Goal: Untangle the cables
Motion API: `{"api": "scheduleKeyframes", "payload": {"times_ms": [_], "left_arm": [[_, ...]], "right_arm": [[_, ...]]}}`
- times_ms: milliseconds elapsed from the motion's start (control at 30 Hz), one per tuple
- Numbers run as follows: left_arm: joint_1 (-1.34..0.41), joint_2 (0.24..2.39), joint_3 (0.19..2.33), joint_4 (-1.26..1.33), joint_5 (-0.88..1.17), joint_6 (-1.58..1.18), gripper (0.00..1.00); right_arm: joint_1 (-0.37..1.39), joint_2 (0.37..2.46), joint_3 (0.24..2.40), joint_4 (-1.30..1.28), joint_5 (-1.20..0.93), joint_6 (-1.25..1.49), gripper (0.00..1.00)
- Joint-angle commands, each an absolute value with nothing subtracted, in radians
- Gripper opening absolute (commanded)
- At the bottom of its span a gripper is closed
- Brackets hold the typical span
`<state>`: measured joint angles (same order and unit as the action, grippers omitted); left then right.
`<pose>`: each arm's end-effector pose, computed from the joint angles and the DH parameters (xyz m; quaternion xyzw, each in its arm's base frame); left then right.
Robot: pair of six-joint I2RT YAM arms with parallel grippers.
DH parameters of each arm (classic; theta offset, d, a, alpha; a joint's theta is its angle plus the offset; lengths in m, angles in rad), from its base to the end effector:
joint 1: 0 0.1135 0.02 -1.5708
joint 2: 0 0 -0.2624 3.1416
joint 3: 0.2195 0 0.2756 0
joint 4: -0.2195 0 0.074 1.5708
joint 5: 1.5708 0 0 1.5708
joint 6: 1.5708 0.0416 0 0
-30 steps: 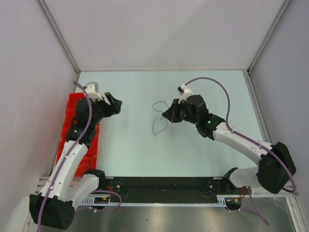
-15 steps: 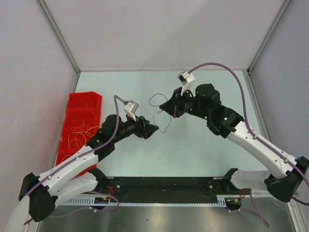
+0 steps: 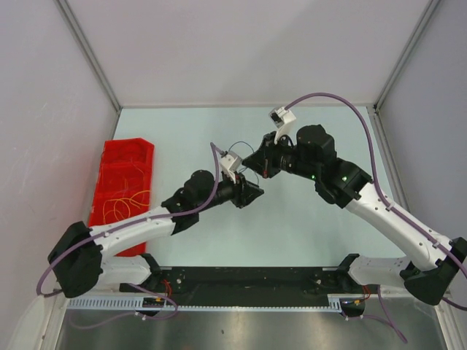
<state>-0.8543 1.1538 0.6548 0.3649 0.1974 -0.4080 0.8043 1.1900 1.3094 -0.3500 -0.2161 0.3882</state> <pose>0.1859 -0.2259 0.2620 0.2291 0.7163 -0.4464 0.4850 0.1975 0.2180 0.4225 -0.2265 0.7486 0.4167 0.4634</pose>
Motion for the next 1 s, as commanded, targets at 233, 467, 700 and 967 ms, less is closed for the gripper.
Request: {"api": "scheduleKeyframes", "payload": {"times_ms": [233, 467, 700, 967], "left_arm": [[-0.925, 1.208, 0.807, 0.316, 0.066, -0.377, 0.00], [-0.927, 1.057, 0.798, 0.167, 0.014, -0.370, 0.01], [-0.893, 0.869, 0.952, -0.230, -0.296, -0.315, 0.00], [-0.612, 0.764, 1.138, -0.607, -0.492, -0.341, 0.00]], "right_arm": [[0.810, 1.138, 1.367, -0.428, -0.103, 0.351, 0.00], [0.790, 1.160, 1.365, -0.500, 0.132, 0.390, 0.02], [0.788, 1.245, 1.359, -0.558, 0.158, 0.422, 0.92], [0.833, 1.269, 1.298, -0.580, 0.242, 0.462, 0.96]]}}
